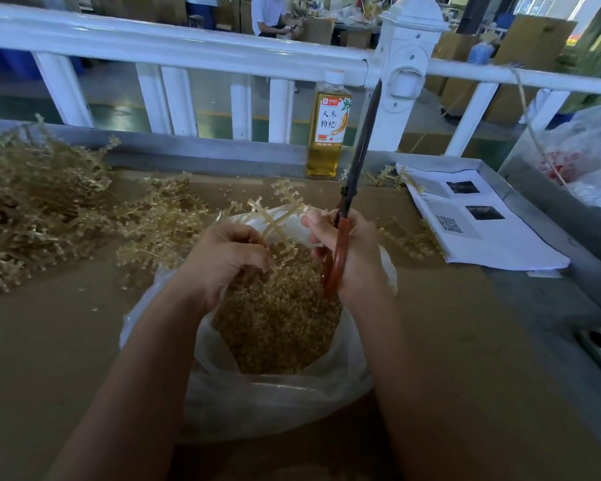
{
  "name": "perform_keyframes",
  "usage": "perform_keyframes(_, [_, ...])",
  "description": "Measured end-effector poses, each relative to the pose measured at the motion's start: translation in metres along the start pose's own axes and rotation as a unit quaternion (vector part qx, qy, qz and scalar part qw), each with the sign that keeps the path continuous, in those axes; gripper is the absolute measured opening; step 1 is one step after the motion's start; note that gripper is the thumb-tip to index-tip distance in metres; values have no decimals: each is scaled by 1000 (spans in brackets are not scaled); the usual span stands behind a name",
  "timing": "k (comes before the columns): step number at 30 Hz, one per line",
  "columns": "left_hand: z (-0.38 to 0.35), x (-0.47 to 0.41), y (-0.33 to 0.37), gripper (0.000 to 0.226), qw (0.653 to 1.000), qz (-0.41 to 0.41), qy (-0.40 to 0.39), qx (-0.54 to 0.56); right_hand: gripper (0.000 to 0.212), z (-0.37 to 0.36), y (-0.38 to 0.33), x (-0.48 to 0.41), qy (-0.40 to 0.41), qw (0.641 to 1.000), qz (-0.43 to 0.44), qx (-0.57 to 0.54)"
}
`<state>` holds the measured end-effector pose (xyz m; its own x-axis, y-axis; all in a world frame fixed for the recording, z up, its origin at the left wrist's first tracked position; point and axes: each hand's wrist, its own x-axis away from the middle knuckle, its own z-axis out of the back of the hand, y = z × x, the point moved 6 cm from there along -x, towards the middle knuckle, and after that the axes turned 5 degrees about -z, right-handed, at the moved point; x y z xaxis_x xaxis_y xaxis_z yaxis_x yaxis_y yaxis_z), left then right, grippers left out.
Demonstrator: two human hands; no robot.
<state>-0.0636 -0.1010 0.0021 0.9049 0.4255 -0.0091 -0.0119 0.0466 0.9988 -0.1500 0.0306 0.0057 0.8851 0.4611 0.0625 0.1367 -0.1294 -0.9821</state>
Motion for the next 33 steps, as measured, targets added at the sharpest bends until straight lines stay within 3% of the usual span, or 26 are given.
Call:
perform_keyframes(8, [10,0,4,25,999,-18,20,-17,21,1,1,0,11,996,1,-89])
perform_keyframes(12, [10,2,14,26,993,-77,83,30,23,-3,-3,2,-38,991,9,-128])
perform_keyframes(16, [12,5,21,23,982,-134,129,-28,28,-7,-6,1,-60,985,0,-159])
perform_keyframes(27, [15,3,22,31,970,-164,165,-69,28,-10,-14,3,-77,990,-4,-117])
perform_keyframes(33, [17,5,22,30,968,-167,176,-64,23,-11,-23,4,-76,985,6,-152])
